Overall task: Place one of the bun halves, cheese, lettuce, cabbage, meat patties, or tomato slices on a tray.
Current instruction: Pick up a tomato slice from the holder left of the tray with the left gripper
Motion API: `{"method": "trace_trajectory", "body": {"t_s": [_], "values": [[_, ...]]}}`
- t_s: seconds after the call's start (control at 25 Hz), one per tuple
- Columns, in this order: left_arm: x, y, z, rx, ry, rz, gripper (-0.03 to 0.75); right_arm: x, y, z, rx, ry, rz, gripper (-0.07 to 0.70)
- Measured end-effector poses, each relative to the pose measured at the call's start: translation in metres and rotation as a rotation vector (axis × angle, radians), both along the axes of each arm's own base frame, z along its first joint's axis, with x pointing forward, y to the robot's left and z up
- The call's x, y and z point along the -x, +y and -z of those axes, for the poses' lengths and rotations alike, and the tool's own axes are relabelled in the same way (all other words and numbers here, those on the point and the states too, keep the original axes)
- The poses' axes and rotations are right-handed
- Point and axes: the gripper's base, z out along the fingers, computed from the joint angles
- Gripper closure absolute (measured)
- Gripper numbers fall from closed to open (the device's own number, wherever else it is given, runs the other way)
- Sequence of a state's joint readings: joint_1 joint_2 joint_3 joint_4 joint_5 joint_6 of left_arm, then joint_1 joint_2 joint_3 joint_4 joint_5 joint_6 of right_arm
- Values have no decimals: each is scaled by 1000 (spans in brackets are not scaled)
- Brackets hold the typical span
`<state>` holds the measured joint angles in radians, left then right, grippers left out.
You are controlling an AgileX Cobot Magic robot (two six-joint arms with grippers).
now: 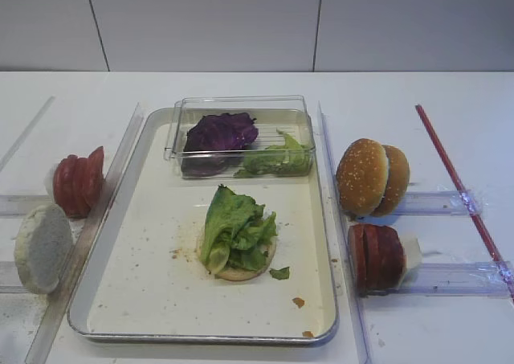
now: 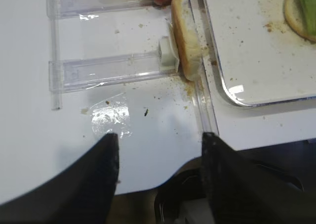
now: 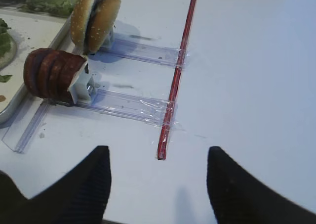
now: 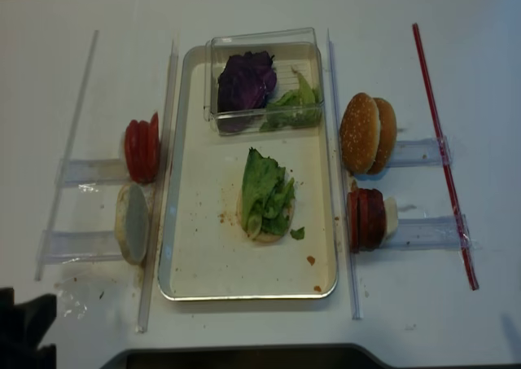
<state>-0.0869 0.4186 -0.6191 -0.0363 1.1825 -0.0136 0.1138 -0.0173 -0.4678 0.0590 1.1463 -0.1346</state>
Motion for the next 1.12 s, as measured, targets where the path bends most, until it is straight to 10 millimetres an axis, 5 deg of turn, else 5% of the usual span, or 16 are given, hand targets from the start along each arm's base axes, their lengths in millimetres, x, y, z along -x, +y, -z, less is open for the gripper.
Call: {"method": "trace_trajectory", "body": {"t_s": [0.48, 0.84, 1.12], "values": [[-96, -8, -45, 8, 216, -41, 357, 0, 0, 0, -2, -2, 1, 176], [-182, -16, -54, -2, 317, -43, 357, 0, 0, 0, -2, -2, 1, 183], [-224, -20, -59, 4, 316, -40, 357, 0, 0, 0, -2, -2, 1, 230]]}}
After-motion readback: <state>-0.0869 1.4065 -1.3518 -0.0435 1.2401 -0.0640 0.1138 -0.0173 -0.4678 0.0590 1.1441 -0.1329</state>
